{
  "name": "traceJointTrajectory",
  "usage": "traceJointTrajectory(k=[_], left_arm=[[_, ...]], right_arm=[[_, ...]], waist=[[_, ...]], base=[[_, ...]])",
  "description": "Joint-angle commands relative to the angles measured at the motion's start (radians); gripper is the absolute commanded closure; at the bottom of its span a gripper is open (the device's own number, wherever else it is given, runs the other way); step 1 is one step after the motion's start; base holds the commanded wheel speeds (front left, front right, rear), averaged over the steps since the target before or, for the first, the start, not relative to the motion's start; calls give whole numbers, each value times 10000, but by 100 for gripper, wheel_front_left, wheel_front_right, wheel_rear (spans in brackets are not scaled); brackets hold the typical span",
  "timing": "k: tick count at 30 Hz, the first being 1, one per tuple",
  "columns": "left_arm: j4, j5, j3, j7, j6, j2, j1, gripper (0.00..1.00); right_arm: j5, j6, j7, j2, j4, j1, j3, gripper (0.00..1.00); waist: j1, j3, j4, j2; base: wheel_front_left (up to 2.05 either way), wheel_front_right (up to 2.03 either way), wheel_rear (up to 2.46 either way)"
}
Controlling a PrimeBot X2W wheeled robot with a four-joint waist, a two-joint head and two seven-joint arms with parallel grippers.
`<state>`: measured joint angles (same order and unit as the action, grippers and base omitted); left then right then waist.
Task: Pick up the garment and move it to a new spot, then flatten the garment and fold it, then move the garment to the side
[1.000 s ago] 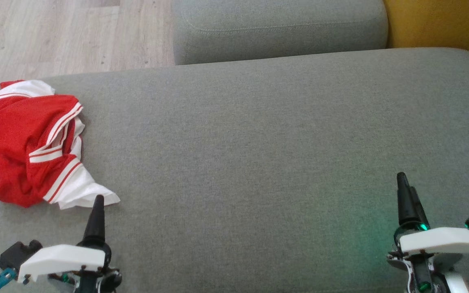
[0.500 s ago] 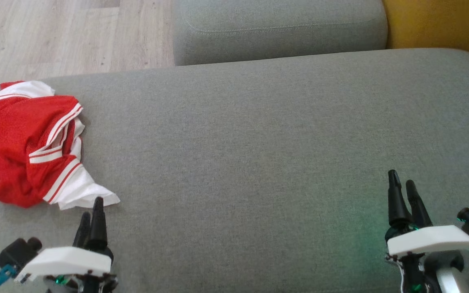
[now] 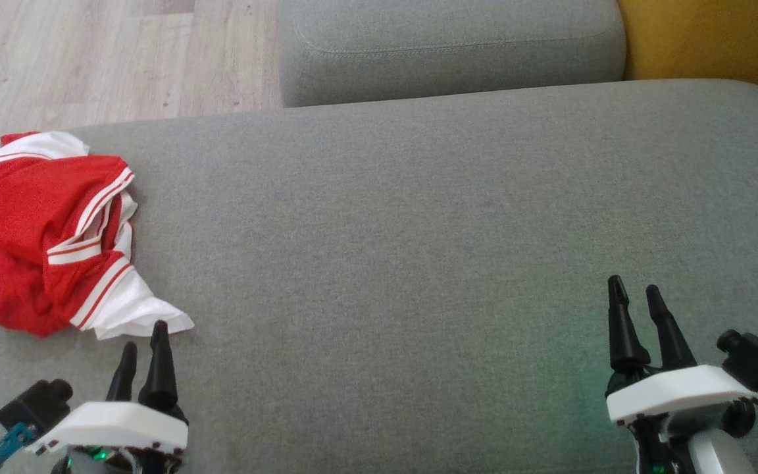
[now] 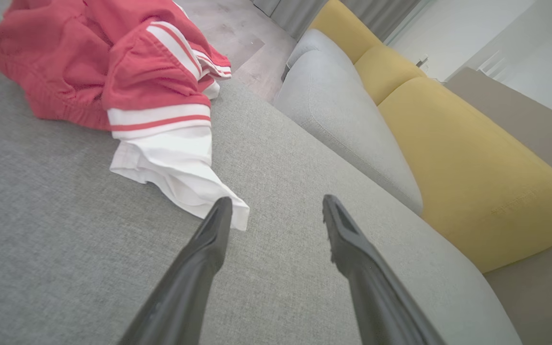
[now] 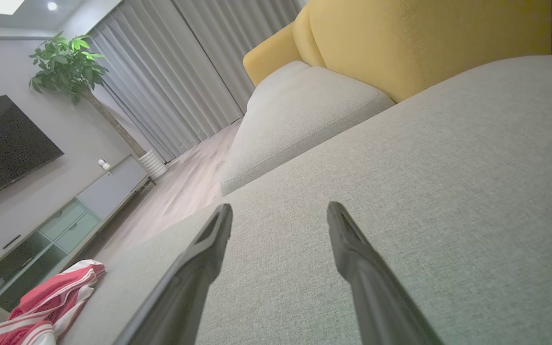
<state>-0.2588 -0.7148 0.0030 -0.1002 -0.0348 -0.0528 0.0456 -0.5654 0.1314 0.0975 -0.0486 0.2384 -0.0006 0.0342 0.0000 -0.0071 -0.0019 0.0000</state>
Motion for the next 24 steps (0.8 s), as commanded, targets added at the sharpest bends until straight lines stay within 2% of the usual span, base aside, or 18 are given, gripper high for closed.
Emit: traceJointTrajectory(k=[1, 24], left_arm=[[400, 324, 100, -141, 52, -191, -190, 0], [713, 3545, -98, -842, 298, -395, 108, 0]], right_arm=[[360, -4, 153, -151, -431, -404, 220, 0], [3255, -6, 861, -41, -113, -249, 105, 0]], waist=[[0, -6, -5, 0], [0, -84, -40, 0]], base=[[0, 0, 0], [0, 0, 0]])
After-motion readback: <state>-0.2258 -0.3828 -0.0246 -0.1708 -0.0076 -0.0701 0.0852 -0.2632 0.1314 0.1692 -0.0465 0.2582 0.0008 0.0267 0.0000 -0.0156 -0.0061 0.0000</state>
